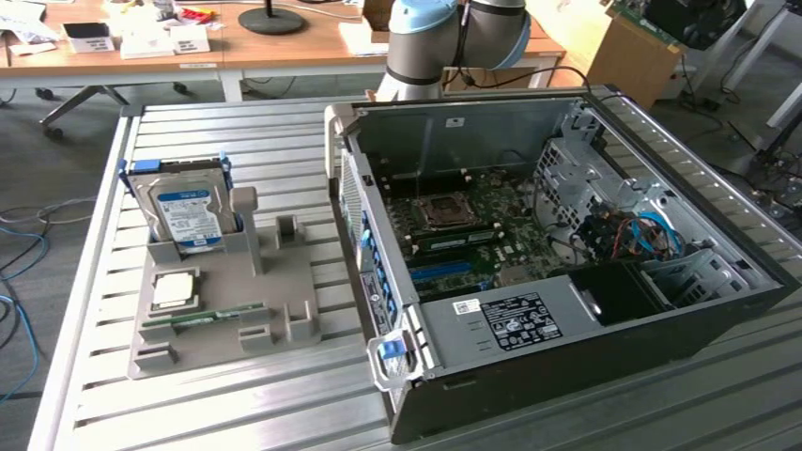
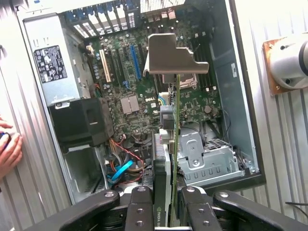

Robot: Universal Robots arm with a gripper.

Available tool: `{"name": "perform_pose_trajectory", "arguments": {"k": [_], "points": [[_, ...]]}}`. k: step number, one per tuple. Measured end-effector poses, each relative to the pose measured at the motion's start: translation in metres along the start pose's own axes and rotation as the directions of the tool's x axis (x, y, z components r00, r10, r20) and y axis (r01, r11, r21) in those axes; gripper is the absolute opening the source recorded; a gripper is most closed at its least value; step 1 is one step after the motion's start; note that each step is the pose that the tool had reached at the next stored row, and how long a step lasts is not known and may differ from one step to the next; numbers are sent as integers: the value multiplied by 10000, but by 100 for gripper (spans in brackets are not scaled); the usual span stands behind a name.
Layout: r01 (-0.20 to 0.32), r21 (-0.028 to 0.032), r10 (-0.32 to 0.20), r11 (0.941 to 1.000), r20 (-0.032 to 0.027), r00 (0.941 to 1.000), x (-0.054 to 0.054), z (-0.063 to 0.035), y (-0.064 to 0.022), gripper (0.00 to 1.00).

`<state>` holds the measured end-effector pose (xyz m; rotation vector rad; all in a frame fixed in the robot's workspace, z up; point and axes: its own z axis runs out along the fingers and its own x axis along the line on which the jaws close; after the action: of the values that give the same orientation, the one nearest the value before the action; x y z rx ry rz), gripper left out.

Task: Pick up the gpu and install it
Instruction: 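Insert the gpu into the slot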

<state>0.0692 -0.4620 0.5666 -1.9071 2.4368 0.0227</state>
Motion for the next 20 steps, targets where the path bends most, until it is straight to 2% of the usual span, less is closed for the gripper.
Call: {"name": "perform_pose_trajectory", "arguments": {"k": [4, 12, 15, 17, 20], "points": [[342, 19, -342, 9994, 21, 9994, 0, 1, 0, 27], [355, 18, -355, 9994, 24, 9994, 1, 1, 0, 27], [505, 16, -505, 9987, 35, 9987, 1, 5, 0, 27], [655, 44, -655, 9978, 43, 9978, 3, 13, 1, 27], [851, 131, -852, 9963, 64, 9963, 5, 30, 1, 27]]}}
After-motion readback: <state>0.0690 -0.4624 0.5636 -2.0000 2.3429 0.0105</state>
